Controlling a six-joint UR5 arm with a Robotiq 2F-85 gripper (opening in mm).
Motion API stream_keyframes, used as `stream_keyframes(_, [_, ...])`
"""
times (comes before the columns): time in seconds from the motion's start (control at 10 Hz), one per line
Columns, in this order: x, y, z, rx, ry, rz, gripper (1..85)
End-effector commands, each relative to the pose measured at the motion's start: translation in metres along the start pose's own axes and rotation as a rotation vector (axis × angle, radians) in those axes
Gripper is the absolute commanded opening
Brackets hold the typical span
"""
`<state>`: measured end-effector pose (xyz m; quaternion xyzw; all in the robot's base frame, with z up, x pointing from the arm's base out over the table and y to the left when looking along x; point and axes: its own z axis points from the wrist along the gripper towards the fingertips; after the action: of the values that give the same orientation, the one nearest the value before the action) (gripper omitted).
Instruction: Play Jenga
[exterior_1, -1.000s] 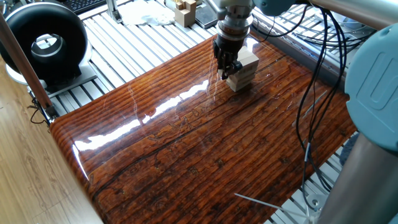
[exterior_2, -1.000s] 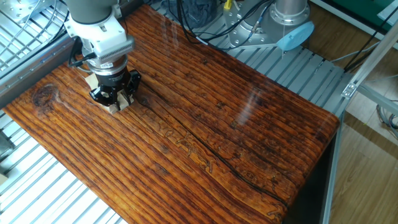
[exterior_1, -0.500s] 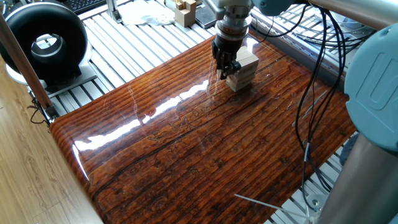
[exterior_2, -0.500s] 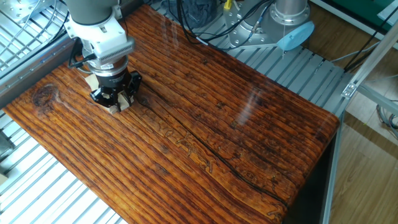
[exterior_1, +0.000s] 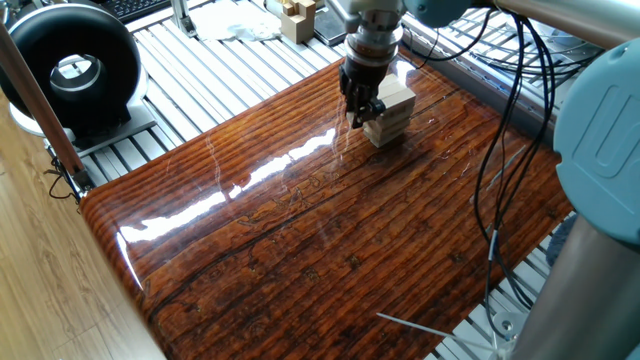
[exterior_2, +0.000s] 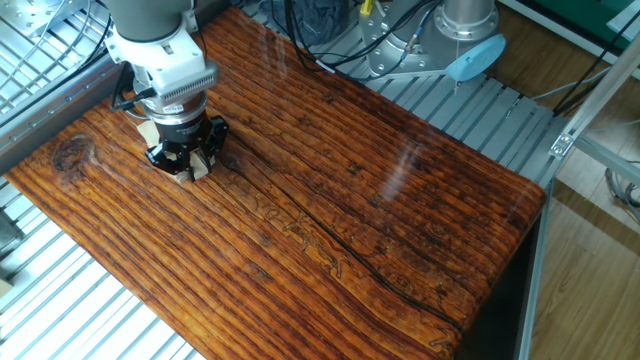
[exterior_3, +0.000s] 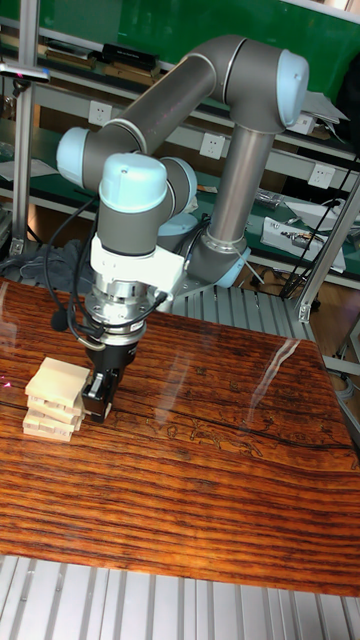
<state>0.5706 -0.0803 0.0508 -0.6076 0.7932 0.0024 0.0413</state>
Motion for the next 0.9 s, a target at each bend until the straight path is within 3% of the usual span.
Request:
stream_keyframes(0.0, [-0.0044, -0.0009, -0.0009, 0.002, -0.013, 0.01, 31.0])
stream_keyframes(0.8, [-0.0026, -0.0054, -0.0025, 0.021, -0.027, -0.006, 30.3])
